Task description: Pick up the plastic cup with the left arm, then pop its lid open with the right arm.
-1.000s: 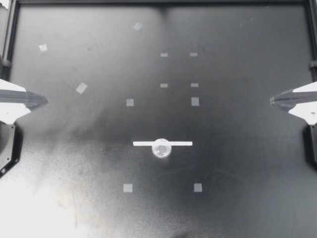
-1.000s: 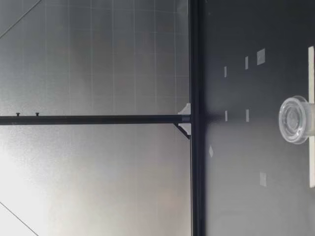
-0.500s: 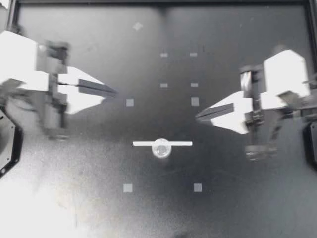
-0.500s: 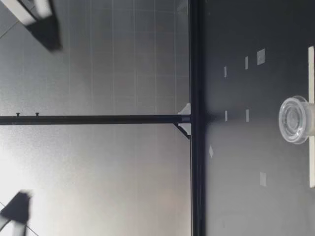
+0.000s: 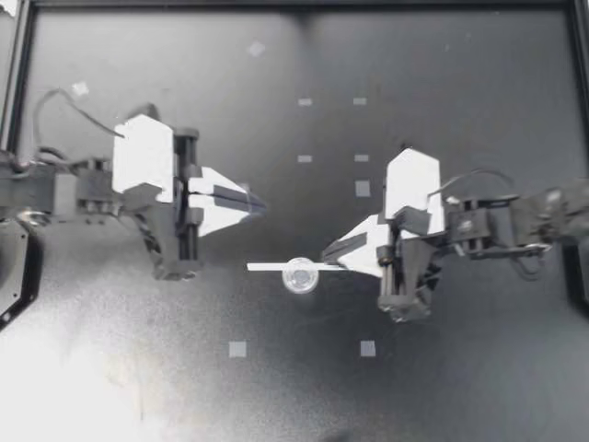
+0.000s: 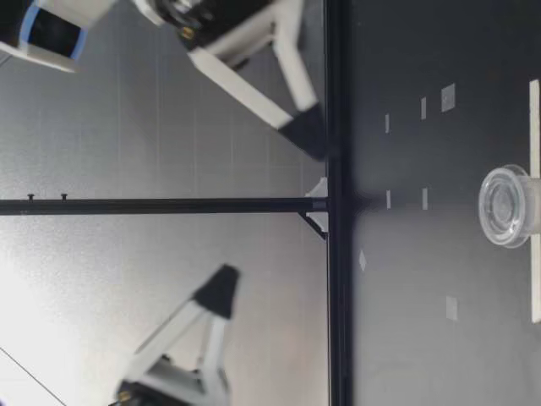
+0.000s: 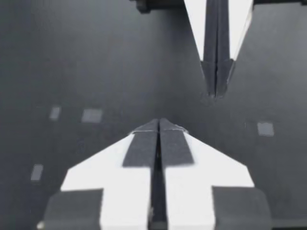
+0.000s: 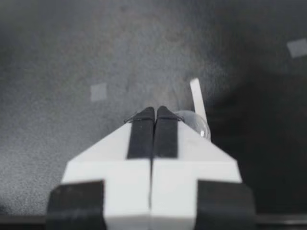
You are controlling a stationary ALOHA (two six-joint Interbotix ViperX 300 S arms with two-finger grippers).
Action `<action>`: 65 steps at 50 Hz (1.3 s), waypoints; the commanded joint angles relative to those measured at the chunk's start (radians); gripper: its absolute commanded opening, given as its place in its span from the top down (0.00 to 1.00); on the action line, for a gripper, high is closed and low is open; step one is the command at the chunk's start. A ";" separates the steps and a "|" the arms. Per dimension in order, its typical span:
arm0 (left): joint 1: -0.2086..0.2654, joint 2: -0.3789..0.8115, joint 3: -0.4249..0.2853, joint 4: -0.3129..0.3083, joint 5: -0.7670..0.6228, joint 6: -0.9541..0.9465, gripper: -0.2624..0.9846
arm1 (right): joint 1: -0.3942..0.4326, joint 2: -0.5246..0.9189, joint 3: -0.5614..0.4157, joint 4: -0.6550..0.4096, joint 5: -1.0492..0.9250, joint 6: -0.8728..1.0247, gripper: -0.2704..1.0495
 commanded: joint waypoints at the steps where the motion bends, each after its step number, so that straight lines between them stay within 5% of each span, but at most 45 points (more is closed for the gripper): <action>1: -0.003 0.017 -0.008 -0.002 -0.012 -0.011 0.74 | 0.006 0.020 -0.032 -0.002 -0.017 0.017 0.94; 20: -0.026 0.120 -0.002 -0.002 -0.014 -0.089 0.46 | 0.006 0.150 -0.051 -0.006 -0.072 0.089 0.94; 47: -0.066 0.253 -0.025 0.000 -0.032 -0.087 0.43 | 0.006 0.253 -0.087 -0.006 -0.077 0.129 0.94; 59: -0.074 0.311 -0.037 0.003 -0.032 -0.084 0.27 | 0.005 0.267 -0.098 -0.006 -0.075 0.132 0.94; 65: -0.075 0.337 -0.049 0.003 -0.032 -0.083 0.26 | 0.005 0.265 -0.098 -0.006 -0.075 0.132 0.94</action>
